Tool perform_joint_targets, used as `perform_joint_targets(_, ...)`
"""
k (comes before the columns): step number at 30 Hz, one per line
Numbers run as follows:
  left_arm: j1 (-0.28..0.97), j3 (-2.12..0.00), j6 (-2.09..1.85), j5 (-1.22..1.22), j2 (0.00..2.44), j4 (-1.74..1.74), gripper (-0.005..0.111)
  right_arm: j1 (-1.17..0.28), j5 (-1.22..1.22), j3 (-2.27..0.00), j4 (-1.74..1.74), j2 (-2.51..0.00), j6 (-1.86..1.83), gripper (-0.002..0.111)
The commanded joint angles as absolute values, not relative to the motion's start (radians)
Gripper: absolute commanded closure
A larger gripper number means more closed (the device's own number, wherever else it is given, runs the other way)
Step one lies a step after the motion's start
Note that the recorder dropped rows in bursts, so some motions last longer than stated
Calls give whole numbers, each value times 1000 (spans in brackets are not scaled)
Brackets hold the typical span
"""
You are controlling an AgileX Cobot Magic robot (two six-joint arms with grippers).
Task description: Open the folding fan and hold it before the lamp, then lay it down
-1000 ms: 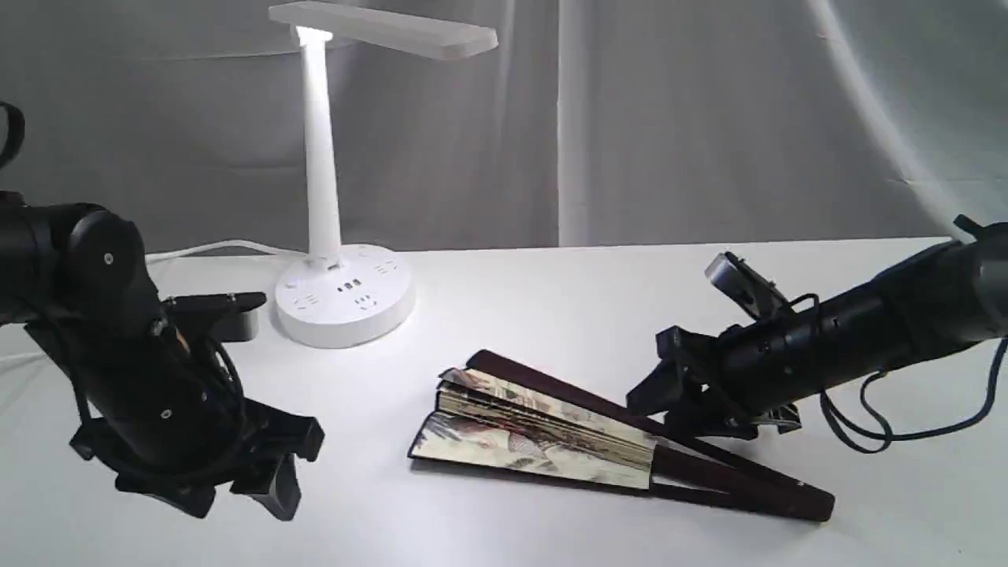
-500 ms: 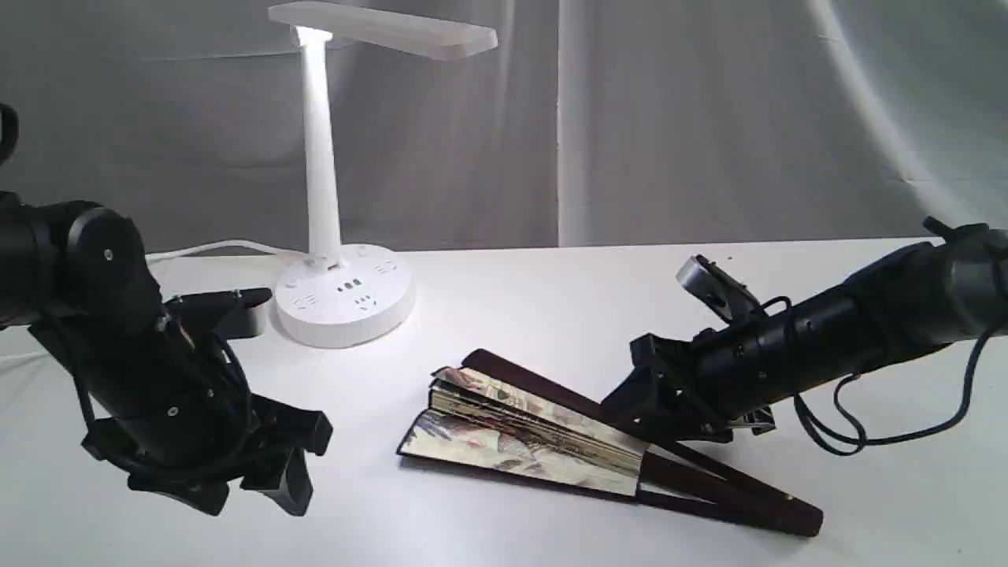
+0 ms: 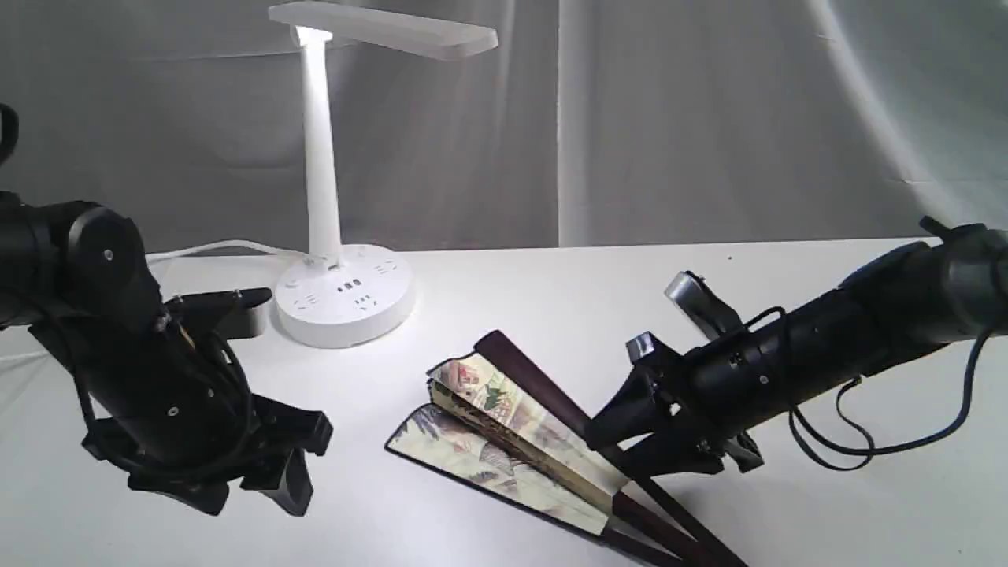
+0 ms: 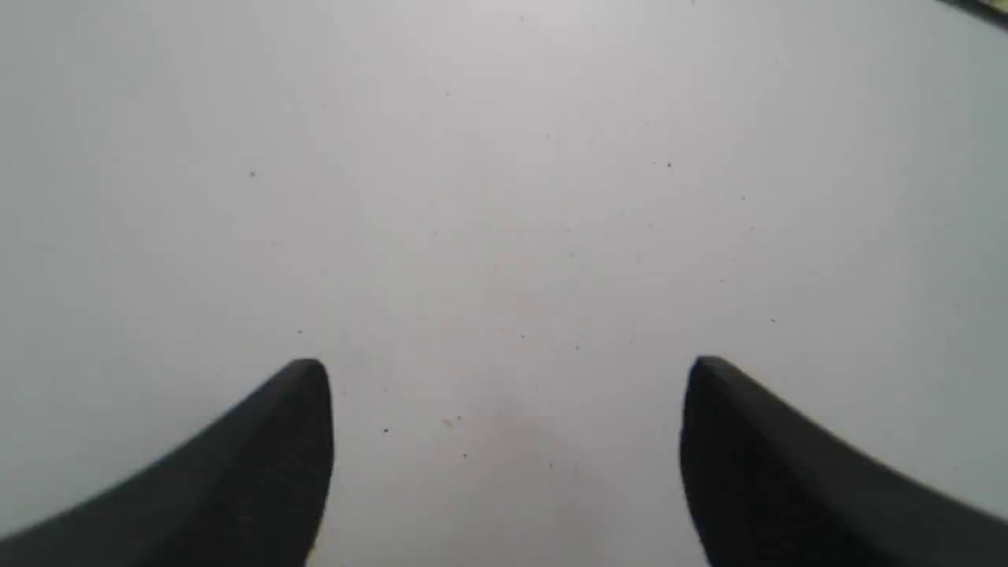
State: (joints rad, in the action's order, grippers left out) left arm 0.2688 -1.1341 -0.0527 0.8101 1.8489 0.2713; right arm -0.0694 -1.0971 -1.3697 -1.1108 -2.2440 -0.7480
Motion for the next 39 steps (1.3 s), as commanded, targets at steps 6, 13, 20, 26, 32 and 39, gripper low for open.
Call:
perform_joint_targets(6, 267, -1129, -61, 806, 1838, 283, 45, -69, -919, -1375, -1109, -2241, -748, 59)
perform_joint_targets(13, 267, -1129, -61, 806, 1838, 283, 45, -71, -838, -1375, -1109, -2241, -727, 59)
perform_joint_targets(20, 267, -1129, -61, 796, 1838, 283, 45, -97, -850, -1375, -1107, -2241, -728, 59)
perform_joint_targets(26, 267, -1129, -61, 796, 1838, 283, 45, -142, -831, -1375, -1090, -2241, -732, 59)
perform_joint_targets(32, 267, -1129, -61, 792, 1838, 283, 45, -152, -831, -1375, -1085, -2241, -732, 59)
perform_joint_targets(39, 267, -1129, -61, 792, 1838, 283, 45, -152, -883, -1375, -1041, -2241, -728, 69)
